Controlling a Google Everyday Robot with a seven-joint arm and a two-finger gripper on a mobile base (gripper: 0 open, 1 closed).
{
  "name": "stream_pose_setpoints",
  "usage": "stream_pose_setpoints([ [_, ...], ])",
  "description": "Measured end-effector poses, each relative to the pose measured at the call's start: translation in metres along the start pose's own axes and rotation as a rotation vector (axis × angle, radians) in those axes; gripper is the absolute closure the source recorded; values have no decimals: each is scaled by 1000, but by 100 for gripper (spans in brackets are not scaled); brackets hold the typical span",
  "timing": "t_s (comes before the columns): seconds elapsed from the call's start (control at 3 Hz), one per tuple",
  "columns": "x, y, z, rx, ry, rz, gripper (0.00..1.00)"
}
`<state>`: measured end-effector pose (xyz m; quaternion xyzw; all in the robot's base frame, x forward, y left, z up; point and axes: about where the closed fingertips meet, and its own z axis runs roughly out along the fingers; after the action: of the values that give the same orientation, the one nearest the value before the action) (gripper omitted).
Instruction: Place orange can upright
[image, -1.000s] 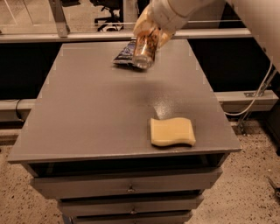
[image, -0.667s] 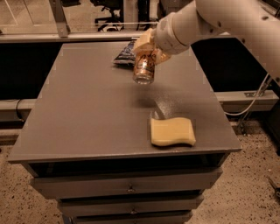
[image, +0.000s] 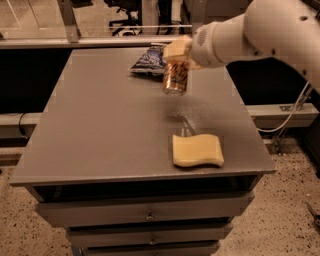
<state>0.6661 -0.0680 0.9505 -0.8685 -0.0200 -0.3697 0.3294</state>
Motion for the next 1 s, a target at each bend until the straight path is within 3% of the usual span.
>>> stream_pose_setpoints([
  [0.33, -15, -8, 6, 76, 73, -131, 100],
  [0.67, -23, -26, 6, 156, 133, -333, 100],
  [1.0, -24, -39, 8, 167, 134, -383, 100],
])
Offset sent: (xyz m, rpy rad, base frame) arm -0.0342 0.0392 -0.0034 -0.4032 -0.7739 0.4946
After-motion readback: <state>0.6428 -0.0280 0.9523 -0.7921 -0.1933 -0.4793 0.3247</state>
